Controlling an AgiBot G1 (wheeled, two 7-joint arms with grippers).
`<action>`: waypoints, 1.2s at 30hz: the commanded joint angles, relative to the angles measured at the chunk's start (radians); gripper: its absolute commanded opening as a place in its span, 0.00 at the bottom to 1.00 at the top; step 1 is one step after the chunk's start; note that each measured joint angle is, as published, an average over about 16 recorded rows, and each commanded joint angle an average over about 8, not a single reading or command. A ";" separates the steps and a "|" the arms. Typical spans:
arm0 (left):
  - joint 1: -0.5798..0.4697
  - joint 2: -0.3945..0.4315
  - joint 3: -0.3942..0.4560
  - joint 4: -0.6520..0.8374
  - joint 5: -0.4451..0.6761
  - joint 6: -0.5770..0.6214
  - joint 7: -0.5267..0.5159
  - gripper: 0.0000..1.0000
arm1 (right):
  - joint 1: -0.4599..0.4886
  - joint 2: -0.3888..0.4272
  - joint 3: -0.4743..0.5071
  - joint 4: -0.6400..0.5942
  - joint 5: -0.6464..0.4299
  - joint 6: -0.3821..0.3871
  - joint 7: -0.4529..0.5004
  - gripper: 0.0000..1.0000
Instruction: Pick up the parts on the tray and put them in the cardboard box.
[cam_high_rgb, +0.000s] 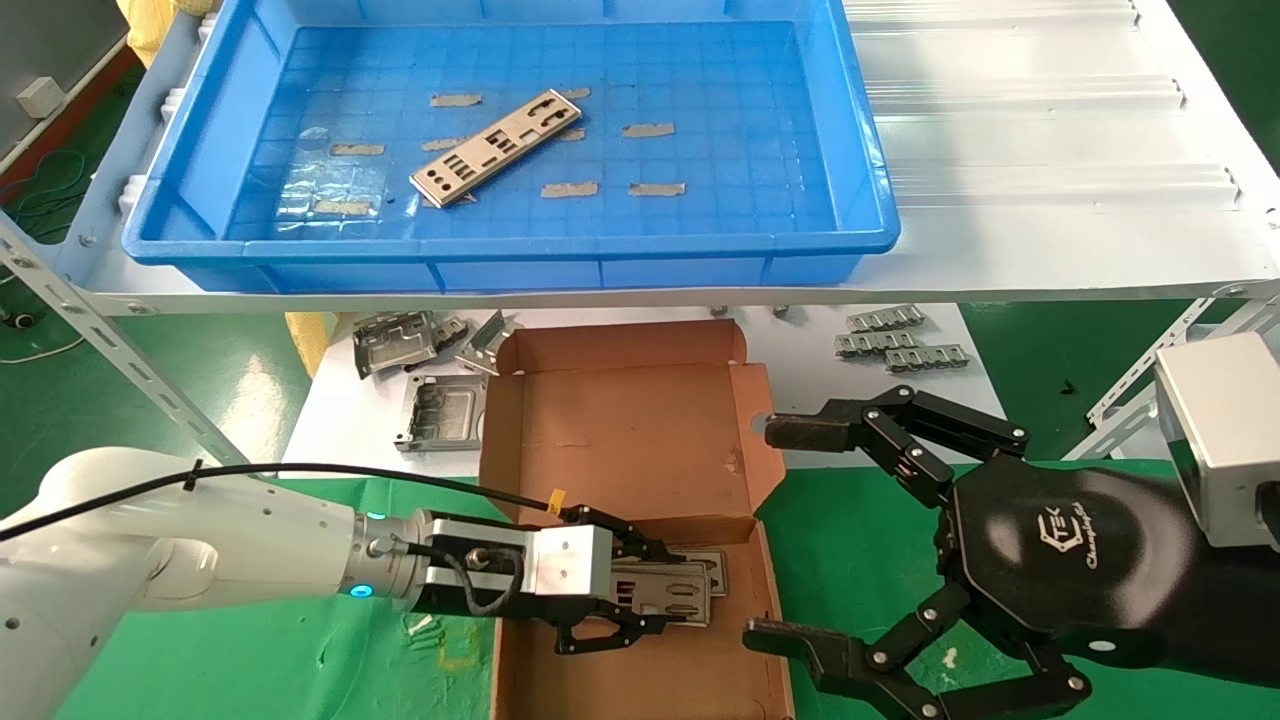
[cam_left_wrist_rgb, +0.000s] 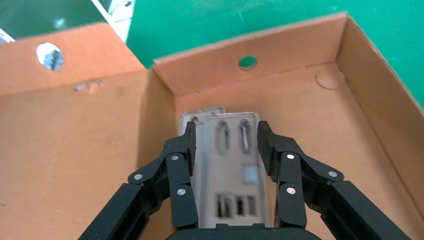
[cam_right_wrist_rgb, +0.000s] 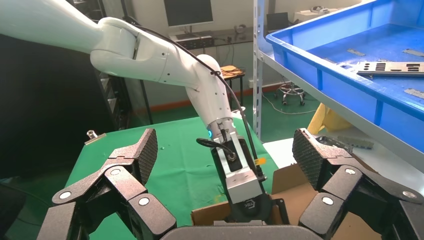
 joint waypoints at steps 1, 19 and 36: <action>-0.003 0.009 -0.003 0.017 -0.002 -0.007 0.020 1.00 | 0.000 0.000 0.000 0.000 0.000 0.000 0.000 1.00; -0.059 -0.003 -0.040 0.167 -0.087 0.287 -0.200 1.00 | 0.000 0.000 0.000 0.000 0.000 0.000 0.000 1.00; -0.048 -0.026 -0.061 0.133 -0.103 0.290 -0.226 1.00 | 0.000 0.000 0.000 0.000 0.000 0.000 0.000 1.00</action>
